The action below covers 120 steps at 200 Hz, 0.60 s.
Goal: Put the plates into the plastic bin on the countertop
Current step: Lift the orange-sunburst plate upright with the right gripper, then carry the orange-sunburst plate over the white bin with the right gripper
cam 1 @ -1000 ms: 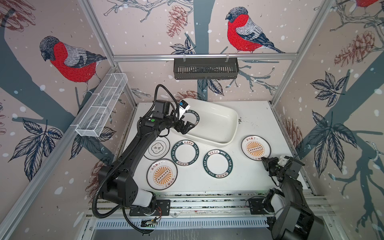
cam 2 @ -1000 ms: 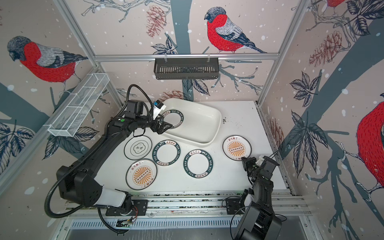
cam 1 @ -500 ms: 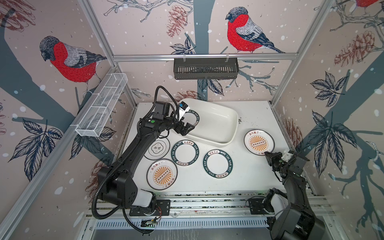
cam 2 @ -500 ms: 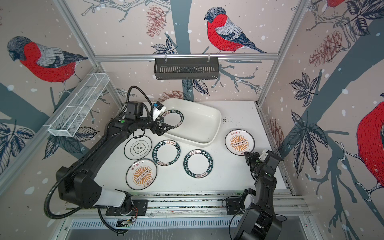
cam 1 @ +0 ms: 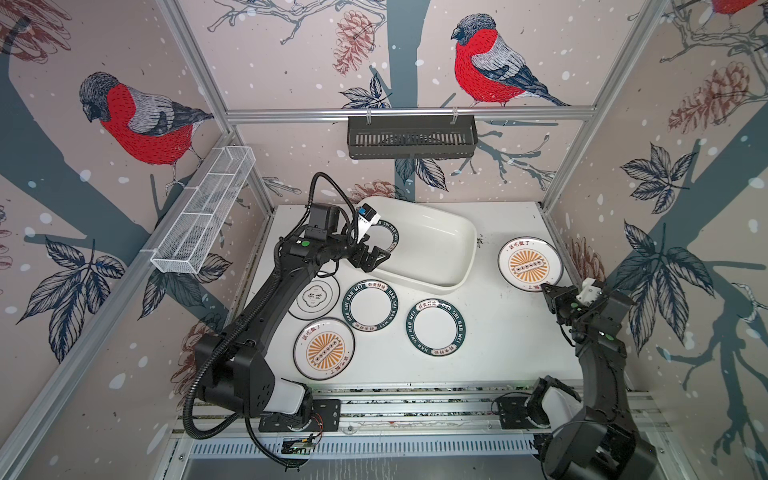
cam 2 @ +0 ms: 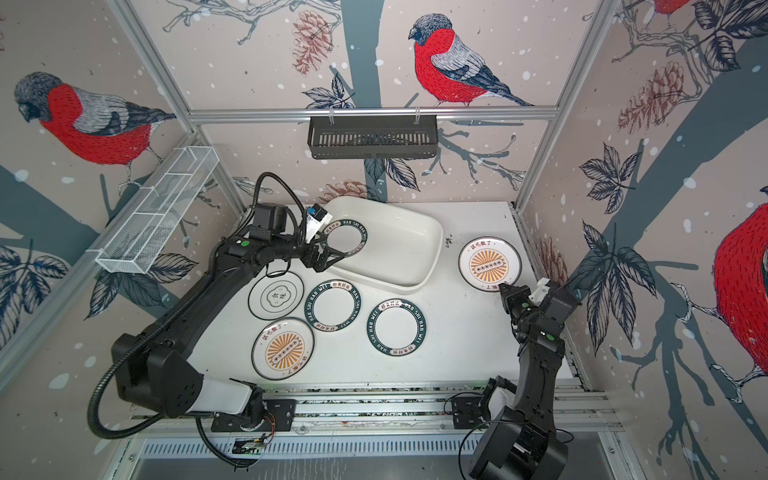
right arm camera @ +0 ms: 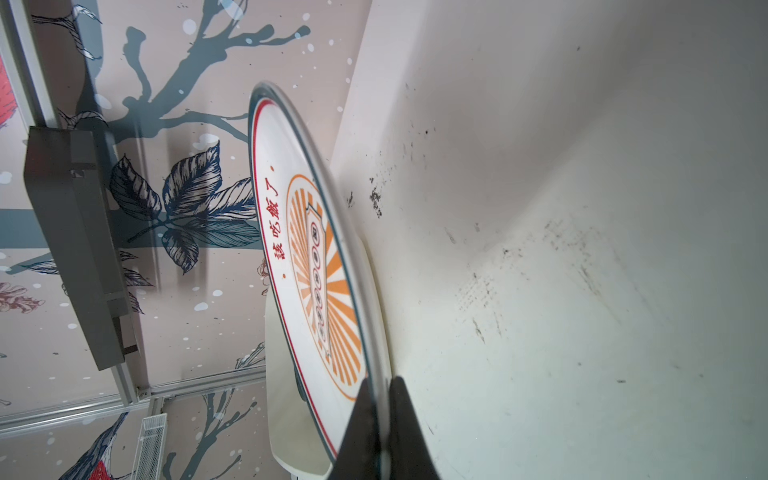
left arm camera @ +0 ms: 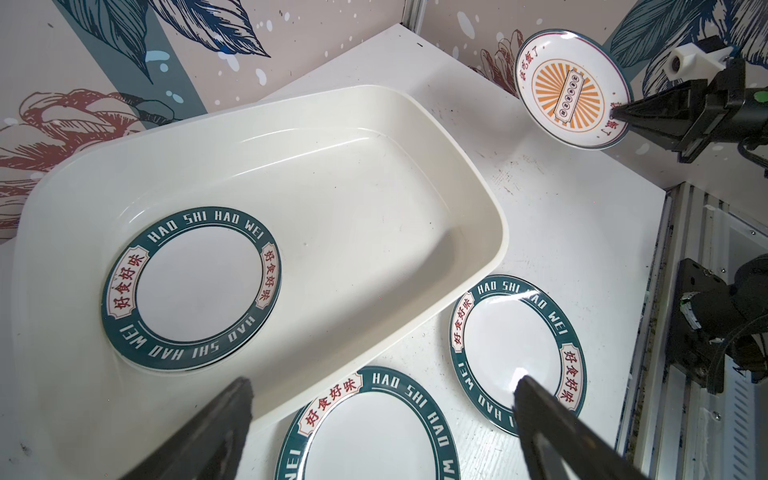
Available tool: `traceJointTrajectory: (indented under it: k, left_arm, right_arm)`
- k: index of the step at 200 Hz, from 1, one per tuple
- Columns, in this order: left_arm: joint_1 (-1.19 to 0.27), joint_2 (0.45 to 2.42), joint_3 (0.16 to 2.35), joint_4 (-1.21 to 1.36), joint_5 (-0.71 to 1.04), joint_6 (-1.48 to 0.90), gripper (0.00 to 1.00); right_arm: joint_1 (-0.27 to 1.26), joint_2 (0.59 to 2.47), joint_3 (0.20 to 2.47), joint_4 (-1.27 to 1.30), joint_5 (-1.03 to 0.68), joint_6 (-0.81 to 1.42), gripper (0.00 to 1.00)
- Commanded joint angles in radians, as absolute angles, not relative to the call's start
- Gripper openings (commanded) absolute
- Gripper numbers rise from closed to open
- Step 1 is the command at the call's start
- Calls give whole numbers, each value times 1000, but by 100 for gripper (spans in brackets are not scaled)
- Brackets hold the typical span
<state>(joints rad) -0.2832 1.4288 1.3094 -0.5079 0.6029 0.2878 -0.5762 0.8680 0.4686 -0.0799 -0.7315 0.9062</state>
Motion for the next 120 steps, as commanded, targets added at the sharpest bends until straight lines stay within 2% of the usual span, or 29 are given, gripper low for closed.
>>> traceJointTrajectory:
  k: [1, 68, 120]
  left_arm:
    - [-282, 1422, 1307, -508, 622, 291, 97]
    - [-283, 1422, 1316, -511, 625, 288, 97]
    - [-284, 1405, 1311, -512, 613, 295, 97]
  right_arm:
    - [-573, 886, 514, -79, -758, 876, 4]
    - [-526, 877, 577, -12, -717, 951, 5]
    - [-335, 954, 660, 32, -595, 988, 6]
